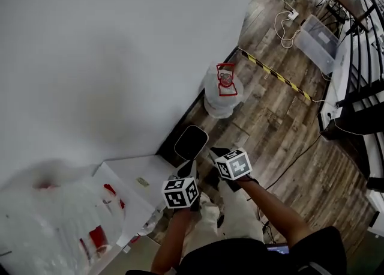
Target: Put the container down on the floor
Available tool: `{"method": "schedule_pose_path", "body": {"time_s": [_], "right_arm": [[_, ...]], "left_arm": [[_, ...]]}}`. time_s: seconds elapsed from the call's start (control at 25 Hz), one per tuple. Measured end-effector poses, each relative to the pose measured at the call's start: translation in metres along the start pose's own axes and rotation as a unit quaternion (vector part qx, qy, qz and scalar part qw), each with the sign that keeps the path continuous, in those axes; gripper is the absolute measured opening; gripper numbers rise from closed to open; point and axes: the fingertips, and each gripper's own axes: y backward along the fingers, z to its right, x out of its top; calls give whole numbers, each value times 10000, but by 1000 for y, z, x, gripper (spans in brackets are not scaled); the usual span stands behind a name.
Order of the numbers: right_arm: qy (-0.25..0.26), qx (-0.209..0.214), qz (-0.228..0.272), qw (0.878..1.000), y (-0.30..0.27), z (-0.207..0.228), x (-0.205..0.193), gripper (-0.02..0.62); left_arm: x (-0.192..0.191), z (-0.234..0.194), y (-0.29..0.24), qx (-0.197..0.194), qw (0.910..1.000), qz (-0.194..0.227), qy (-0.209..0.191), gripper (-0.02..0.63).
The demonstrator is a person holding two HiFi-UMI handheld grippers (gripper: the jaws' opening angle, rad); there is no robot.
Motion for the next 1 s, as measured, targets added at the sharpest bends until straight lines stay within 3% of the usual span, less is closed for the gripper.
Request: {"method": "schedule_pose_path", "body": {"time_s": [0.28, 0.72, 1.0], "right_arm": [[430, -122, 519, 9976, 57, -56, 25, 29], [903, -389, 1071, 9894, 132, -117, 38, 29], [1088, -347, 1784, 9773, 179, -153, 84, 29]], "left_arm": [[31, 31, 63, -212, 9987, 361, -287, 14], [42, 73, 140, -638, 9904, 816, -920, 14], [77, 97, 186, -811, 9818, 1329, -1086, 14]]}}
